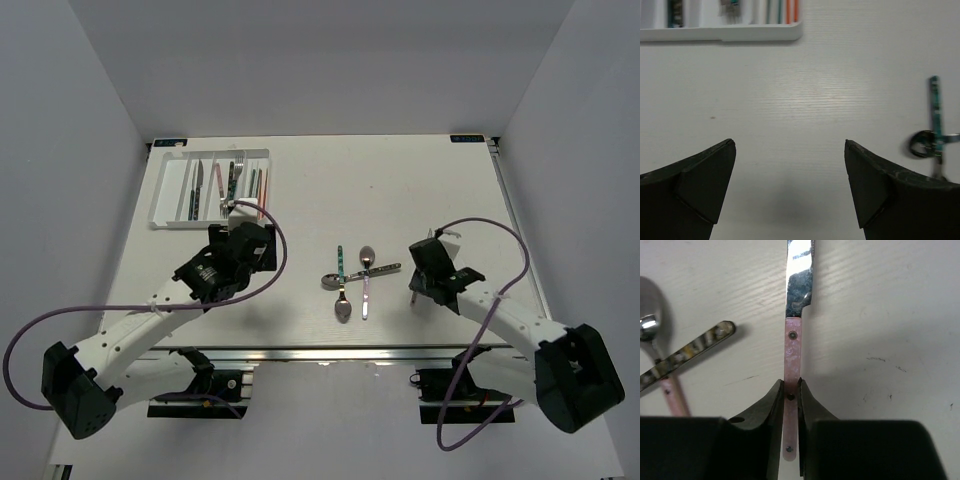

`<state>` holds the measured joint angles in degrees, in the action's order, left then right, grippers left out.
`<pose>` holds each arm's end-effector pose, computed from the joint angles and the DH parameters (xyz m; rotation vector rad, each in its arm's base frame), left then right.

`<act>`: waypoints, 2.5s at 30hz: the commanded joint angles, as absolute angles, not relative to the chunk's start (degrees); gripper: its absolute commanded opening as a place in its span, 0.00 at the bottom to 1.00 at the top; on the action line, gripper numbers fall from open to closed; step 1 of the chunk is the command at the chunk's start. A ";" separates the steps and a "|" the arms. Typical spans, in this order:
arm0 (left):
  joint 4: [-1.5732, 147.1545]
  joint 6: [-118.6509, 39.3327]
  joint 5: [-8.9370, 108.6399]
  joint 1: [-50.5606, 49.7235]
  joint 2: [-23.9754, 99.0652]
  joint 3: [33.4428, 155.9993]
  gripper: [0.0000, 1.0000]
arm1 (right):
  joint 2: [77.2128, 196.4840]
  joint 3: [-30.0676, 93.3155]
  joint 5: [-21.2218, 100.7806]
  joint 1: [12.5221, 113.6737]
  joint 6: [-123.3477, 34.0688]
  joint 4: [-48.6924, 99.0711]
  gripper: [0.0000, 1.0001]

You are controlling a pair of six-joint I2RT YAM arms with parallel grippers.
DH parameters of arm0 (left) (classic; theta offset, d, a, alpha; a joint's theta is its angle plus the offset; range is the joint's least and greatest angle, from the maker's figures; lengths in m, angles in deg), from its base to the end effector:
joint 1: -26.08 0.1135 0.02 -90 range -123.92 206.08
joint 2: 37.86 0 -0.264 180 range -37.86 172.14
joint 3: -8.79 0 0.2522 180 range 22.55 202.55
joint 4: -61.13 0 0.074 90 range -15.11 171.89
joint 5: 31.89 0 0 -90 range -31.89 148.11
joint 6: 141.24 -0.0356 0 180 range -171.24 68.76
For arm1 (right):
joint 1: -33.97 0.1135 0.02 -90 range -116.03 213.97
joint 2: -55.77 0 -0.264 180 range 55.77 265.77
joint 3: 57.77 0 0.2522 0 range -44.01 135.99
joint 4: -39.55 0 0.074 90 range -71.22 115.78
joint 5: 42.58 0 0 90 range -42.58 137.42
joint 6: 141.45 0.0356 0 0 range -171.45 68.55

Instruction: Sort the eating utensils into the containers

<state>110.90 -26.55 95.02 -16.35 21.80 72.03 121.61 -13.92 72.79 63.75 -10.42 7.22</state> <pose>0.1689 -0.1254 0.2831 0.0469 2.1879 0.1210 0.1879 0.0899 0.1737 0.4063 2.3602 0.0072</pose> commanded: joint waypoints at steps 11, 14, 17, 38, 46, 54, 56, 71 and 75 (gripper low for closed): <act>60.18 -0.81 52.86 -16.37 26.64 65.18 0.98 | 104.37 -12.12 44.23 72.11 -23.42 29.13 0.00; 57.32 2.81 52.05 -16.37 31.04 64.91 0.96 | 108.32 -8.16 46.01 74.22 -22.80 27.36 0.00; 56.62 3.25 53.27 -16.37 33.33 65.88 0.93 | 111.48 -5.08 47.24 79.13 -22.54 29.21 0.00; 64.43 -4.29 63.38 -16.02 34.82 69.57 0.00 | 116.24 -3.05 48.57 85.12 -22.10 35.71 0.11; 88.96 -22.03 70.31 -0.22 37.53 83.49 0.00 | 111.14 -5.25 67.78 82.85 -17.36 24.75 0.89; 106.53 -45.68 80.45 19.56 66.40 115.51 0.00 | 107.01 -7.89 63.86 79.85 -19.19 21.57 0.89; 109.78 -50.85 81.05 22.63 72.59 125.93 0.00 | 106.48 -7.89 61.84 79.76 -20.42 20.17 0.89; 98.02 -57.64 79.74 25.91 86.24 128.91 0.00 | 104.01 -13.86 61.05 79.59 -25.00 22.18 0.89; 95.11 -58.80 79.64 25.91 86.24 125.91 0.00 | 105.60 -12.81 60.34 79.50 -25.87 23.06 0.89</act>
